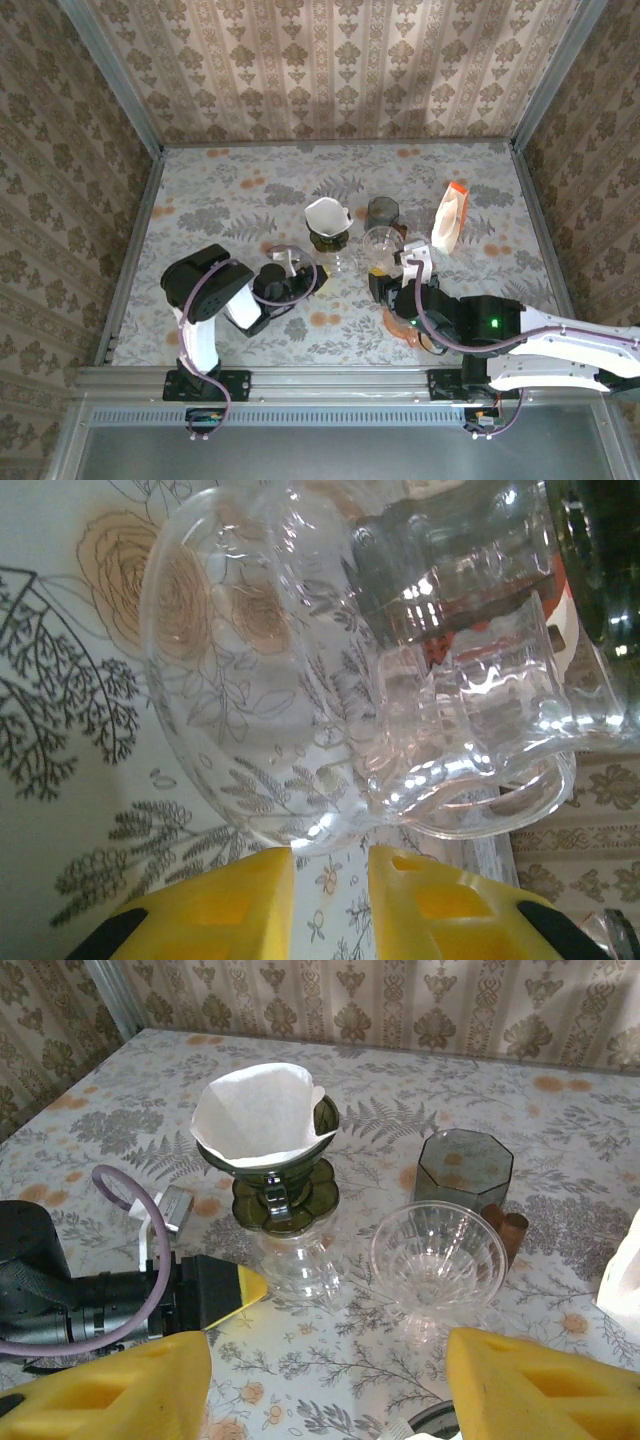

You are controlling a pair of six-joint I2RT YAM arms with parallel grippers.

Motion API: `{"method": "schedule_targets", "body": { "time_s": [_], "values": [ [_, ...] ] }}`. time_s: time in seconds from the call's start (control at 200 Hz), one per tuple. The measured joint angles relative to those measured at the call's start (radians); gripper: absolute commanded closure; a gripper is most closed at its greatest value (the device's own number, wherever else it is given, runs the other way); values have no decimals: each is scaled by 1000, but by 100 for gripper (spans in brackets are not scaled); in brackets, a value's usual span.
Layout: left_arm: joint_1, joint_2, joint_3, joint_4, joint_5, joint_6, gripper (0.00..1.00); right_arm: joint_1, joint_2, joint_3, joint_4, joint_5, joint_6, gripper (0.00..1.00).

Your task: Place the coffee filter in the dripper

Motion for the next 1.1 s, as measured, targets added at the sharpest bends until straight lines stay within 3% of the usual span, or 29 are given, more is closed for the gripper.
{"method": "schedule_targets", "body": {
  "time_s": [0.685,0.925,1.1],
  "values": [
    [132,104,179,-41,61,-13,72,-87,-37,-19,-27,-57,26,35],
    [167,-19,73,-80,56,-13,72,-239,-36,-19,-47,-177,25,40],
    [197,-175,54,-198,60,-7,71,-373,-9,8,-56,-292,21,41]
  ]
}}
